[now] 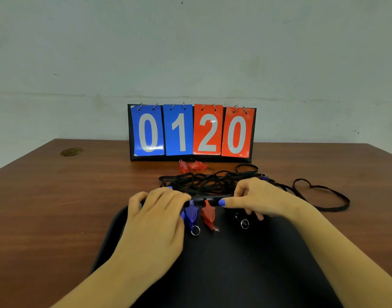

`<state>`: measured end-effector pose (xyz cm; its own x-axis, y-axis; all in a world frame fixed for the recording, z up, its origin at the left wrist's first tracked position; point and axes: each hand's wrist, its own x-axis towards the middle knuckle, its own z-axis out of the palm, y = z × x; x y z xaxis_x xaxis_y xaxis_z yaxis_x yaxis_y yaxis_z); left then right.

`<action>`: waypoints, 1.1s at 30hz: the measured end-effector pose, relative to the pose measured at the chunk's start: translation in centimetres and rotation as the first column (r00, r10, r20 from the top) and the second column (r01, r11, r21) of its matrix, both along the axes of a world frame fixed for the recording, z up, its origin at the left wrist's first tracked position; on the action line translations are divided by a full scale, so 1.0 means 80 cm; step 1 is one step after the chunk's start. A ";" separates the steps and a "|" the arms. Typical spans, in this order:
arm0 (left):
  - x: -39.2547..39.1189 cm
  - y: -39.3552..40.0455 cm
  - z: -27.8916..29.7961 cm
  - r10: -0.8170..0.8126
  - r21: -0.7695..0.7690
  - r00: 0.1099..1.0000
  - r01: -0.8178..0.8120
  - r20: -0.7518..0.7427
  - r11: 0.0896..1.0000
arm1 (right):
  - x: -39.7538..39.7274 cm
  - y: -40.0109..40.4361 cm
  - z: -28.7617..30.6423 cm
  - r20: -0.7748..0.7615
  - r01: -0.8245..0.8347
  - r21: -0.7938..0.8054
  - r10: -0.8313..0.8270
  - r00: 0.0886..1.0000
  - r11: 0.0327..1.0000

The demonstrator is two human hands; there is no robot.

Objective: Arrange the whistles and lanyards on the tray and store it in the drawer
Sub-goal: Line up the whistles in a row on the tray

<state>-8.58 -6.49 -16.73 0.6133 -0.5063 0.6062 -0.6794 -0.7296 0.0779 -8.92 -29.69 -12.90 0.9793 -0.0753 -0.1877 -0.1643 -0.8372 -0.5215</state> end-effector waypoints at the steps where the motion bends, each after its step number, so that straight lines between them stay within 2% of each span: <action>1: -0.001 0.000 -0.001 -0.021 0.017 1.000 0.021 0.005 1.000 | -0.001 0.001 0.001 -0.009 -0.008 0.014 0.008 1.000 1.000; 6: -0.003 -0.004 -0.008 -0.123 0.143 0.992 0.121 0.006 0.982 | -0.001 0.001 0.002 0.020 -0.001 0.056 0.000 1.000 0.998; 12: 0.001 -0.007 -0.015 -0.110 0.286 0.994 0.107 -0.008 0.952 | 0.003 -0.005 -0.004 0.047 0.015 0.062 -0.018 0.999 0.998; 17: 0.002 -0.008 -0.016 -0.104 0.299 0.995 0.101 -0.005 0.949 | 0.005 -0.008 -0.006 0.062 0.014 0.064 -0.018 0.998 0.998; 24: 0.004 -0.011 -0.017 -0.090 0.345 0.996 0.091 -0.021 0.934 | 0.002 -0.011 -0.002 -0.046 -0.048 0.169 0.057 0.997 0.984; 33: 0.002 -0.012 -0.014 -0.092 0.343 0.996 0.092 -0.015 0.935 | 0.004 -0.005 -0.004 -0.023 -0.049 0.202 0.055 0.998 0.978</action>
